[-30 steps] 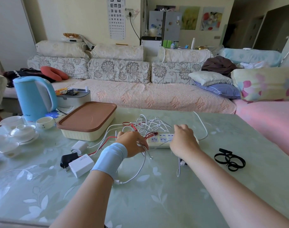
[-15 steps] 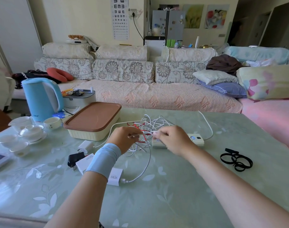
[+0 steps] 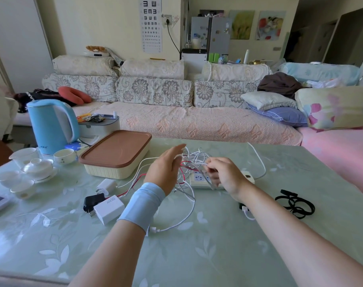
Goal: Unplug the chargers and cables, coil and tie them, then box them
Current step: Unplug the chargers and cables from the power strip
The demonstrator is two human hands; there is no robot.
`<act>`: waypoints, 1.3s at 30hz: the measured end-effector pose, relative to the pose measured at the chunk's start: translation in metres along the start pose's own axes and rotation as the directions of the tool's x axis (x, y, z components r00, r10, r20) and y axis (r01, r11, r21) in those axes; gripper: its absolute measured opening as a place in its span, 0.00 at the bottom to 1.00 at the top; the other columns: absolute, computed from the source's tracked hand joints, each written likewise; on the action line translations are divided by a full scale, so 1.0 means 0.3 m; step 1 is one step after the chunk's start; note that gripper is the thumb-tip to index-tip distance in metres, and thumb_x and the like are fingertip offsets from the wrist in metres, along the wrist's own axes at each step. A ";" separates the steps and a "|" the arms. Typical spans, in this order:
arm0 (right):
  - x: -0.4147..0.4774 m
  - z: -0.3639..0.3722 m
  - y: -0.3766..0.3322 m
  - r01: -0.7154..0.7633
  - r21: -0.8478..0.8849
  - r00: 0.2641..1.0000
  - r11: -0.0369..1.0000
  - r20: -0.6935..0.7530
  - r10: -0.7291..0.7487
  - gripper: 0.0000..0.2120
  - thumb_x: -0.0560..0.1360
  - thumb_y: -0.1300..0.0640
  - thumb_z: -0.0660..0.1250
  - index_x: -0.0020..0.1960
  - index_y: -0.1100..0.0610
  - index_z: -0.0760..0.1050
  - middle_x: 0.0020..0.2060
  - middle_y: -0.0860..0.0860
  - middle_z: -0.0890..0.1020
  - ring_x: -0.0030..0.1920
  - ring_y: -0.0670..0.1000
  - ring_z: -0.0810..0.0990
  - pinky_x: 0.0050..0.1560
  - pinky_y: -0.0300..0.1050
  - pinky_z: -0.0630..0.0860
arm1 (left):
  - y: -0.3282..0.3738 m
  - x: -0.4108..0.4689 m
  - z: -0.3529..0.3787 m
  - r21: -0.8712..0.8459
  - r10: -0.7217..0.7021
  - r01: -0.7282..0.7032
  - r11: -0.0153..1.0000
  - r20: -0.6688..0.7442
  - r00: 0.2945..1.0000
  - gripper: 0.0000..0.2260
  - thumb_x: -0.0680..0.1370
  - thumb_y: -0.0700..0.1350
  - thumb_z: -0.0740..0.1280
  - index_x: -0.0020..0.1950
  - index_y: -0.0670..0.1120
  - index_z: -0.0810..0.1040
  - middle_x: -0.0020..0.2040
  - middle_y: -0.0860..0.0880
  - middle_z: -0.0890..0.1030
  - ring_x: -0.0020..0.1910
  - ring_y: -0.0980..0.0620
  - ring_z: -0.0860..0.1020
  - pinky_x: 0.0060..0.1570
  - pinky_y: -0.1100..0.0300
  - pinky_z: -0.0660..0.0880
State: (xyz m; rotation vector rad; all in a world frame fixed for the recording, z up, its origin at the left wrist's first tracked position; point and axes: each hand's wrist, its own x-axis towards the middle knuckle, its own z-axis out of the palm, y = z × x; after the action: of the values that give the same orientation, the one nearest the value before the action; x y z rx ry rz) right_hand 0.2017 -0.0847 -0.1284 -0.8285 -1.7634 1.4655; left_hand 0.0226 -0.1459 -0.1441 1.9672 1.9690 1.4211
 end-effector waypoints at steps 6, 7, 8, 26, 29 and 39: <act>0.007 -0.015 0.020 0.085 -0.223 0.977 0.971 -0.173 -0.125 0.25 0.80 0.52 0.64 0.27 0.52 0.60 0.23 0.49 0.61 0.26 0.50 0.60 0.34 0.46 0.59 | 0.001 0.008 -0.003 0.018 -0.150 0.149 0.989 0.167 0.974 0.11 0.76 0.53 0.67 0.58 0.61 0.78 0.43 0.57 0.83 0.36 0.53 0.81 0.49 0.57 0.78; 0.009 -0.022 0.027 0.101 -0.205 0.975 0.974 -0.174 -0.138 0.25 0.80 0.53 0.64 0.27 0.54 0.62 0.23 0.52 0.62 0.27 0.50 0.60 0.34 0.47 0.60 | 0.004 0.008 -0.005 -0.018 -0.145 0.153 0.988 0.235 0.961 0.13 0.76 0.52 0.68 0.59 0.63 0.76 0.41 0.56 0.83 0.34 0.53 0.81 0.48 0.58 0.78; 0.011 -0.028 0.033 0.116 -0.196 0.974 0.974 -0.171 -0.151 0.24 0.81 0.53 0.64 0.27 0.57 0.64 0.24 0.55 0.65 0.27 0.51 0.62 0.34 0.47 0.61 | 0.007 0.004 -0.004 -0.038 -0.134 0.154 0.987 0.316 0.939 0.14 0.77 0.51 0.68 0.61 0.63 0.75 0.40 0.55 0.82 0.32 0.54 0.81 0.46 0.61 0.78; 0.035 -0.083 0.053 0.045 -0.239 0.920 0.970 -0.369 -0.134 0.18 0.84 0.56 0.56 0.41 0.56 0.79 0.30 0.50 0.76 0.26 0.48 0.69 0.31 0.45 0.67 | -0.055 -0.008 -0.048 0.112 -0.337 0.318 0.941 0.272 0.902 0.03 0.76 0.50 0.67 0.45 0.51 0.78 0.40 0.51 0.82 0.26 0.49 0.79 0.33 0.59 0.76; 0.020 -0.046 0.037 0.118 -0.101 0.968 0.988 -0.209 -0.137 0.16 0.84 0.60 0.55 0.44 0.60 0.77 0.30 0.51 0.71 0.24 0.46 0.65 0.29 0.44 0.67 | -0.021 -0.011 -0.011 0.166 -0.196 0.169 0.972 0.164 0.967 0.19 0.74 0.45 0.71 0.62 0.54 0.72 0.47 0.54 0.76 0.39 0.50 0.76 0.44 0.62 0.70; -0.004 -0.058 -0.012 0.077 0.279 0.994 0.957 -0.102 -0.051 0.18 0.81 0.61 0.57 0.33 0.57 0.72 0.24 0.49 0.61 0.22 0.47 0.56 0.30 0.43 0.54 | 0.003 0.004 0.005 0.080 -0.159 0.144 0.986 0.232 0.960 0.11 0.80 0.49 0.62 0.41 0.49 0.78 0.35 0.54 0.81 0.31 0.56 0.74 0.38 0.60 0.68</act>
State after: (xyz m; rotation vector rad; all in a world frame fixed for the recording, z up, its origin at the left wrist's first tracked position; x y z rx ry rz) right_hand 0.2166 -0.0769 -0.1229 -0.6731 -1.4546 1.5636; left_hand 0.0239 -0.1441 -0.1438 1.8617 2.0256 1.0476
